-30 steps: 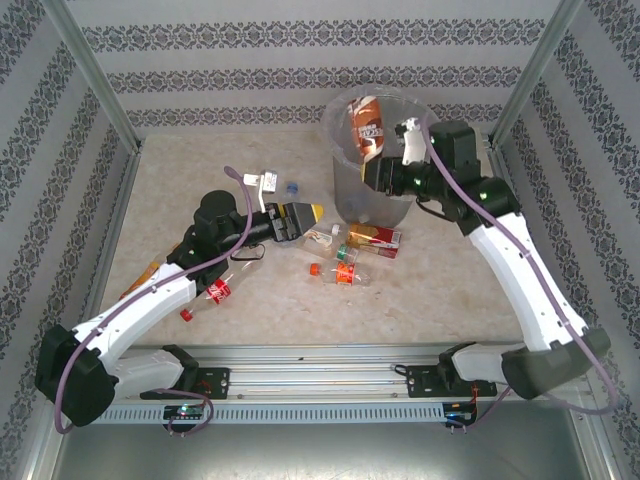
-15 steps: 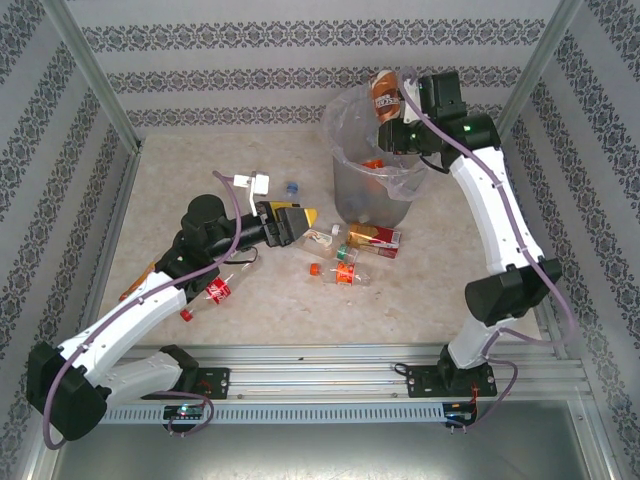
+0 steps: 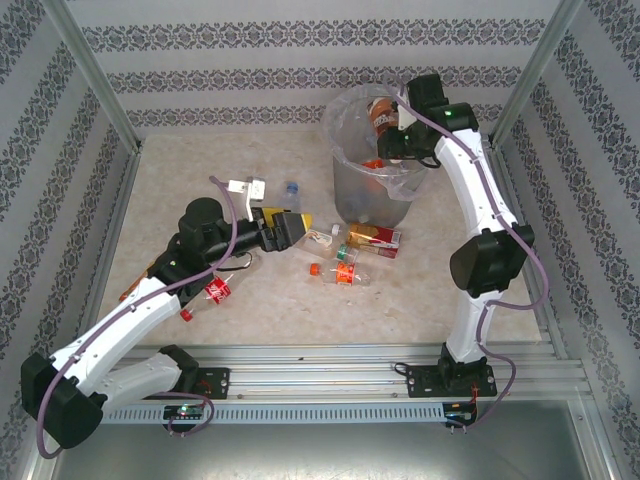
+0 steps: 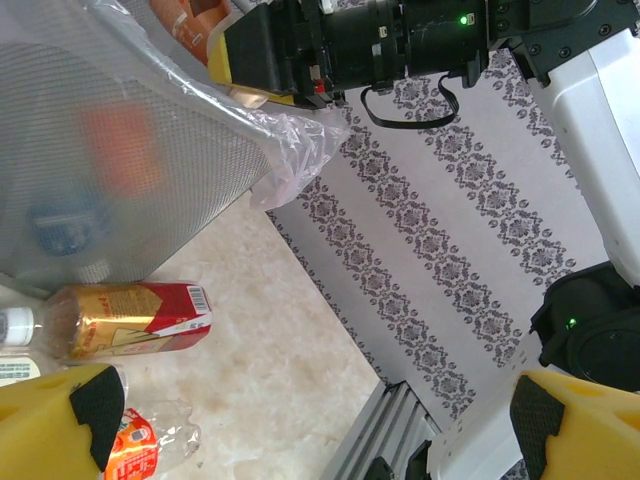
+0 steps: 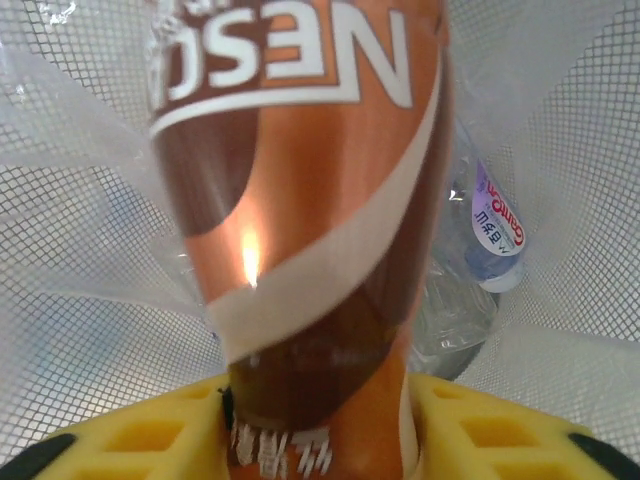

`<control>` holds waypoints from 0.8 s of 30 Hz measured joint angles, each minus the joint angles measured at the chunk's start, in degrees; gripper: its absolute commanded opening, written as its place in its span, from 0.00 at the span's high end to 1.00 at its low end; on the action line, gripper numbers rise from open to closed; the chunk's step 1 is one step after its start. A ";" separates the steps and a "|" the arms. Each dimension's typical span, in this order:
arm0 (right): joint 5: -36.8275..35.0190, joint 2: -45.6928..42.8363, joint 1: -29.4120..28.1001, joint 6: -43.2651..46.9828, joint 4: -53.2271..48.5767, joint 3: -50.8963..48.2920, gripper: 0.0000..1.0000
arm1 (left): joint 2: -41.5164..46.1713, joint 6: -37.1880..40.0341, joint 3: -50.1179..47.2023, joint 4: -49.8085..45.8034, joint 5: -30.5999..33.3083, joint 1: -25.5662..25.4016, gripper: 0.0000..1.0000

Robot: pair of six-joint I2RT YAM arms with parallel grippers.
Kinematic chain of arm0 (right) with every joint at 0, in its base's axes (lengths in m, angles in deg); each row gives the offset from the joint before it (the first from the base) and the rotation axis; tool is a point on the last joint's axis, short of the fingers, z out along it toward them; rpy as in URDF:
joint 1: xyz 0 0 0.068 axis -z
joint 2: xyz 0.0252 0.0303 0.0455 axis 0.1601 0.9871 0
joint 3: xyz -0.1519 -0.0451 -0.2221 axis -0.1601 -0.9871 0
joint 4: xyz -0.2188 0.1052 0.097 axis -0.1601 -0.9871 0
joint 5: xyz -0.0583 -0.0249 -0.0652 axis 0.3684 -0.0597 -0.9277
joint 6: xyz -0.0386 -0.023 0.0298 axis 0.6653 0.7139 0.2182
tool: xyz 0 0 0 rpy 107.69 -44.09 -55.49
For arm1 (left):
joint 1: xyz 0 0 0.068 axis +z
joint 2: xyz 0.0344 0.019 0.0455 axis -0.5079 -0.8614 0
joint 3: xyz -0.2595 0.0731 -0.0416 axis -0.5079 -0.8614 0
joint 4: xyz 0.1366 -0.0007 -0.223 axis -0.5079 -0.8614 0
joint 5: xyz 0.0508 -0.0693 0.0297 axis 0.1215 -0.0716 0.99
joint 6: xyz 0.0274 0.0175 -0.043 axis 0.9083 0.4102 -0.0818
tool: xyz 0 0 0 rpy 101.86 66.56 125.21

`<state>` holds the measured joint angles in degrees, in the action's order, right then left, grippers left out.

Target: Put the plastic bottles in the bin

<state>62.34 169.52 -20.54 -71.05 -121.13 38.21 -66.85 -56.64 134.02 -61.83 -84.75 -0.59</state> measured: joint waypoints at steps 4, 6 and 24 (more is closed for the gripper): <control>-0.20 -0.02 0.00 0.55 -0.70 1.97 0.35 | 0.50 0.44 0.00 -0.94 0.70 0.00 0.00; -0.20 -0.02 -0.02 0.90 -0.87 2.62 0.34 | 0.50 0.52 0.00 -1.38 0.90 0.00 0.00; 3.80 -28.55 -1.22 1.18 5.95 -19.69 0.23 | -1.84 3.93 0.00 -5.68 1.75 0.00 0.00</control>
<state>66.14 140.97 -21.77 -69.87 -115.18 18.51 -68.68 -52.71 134.02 -67.52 -83.01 -0.59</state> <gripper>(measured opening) 0.747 0.999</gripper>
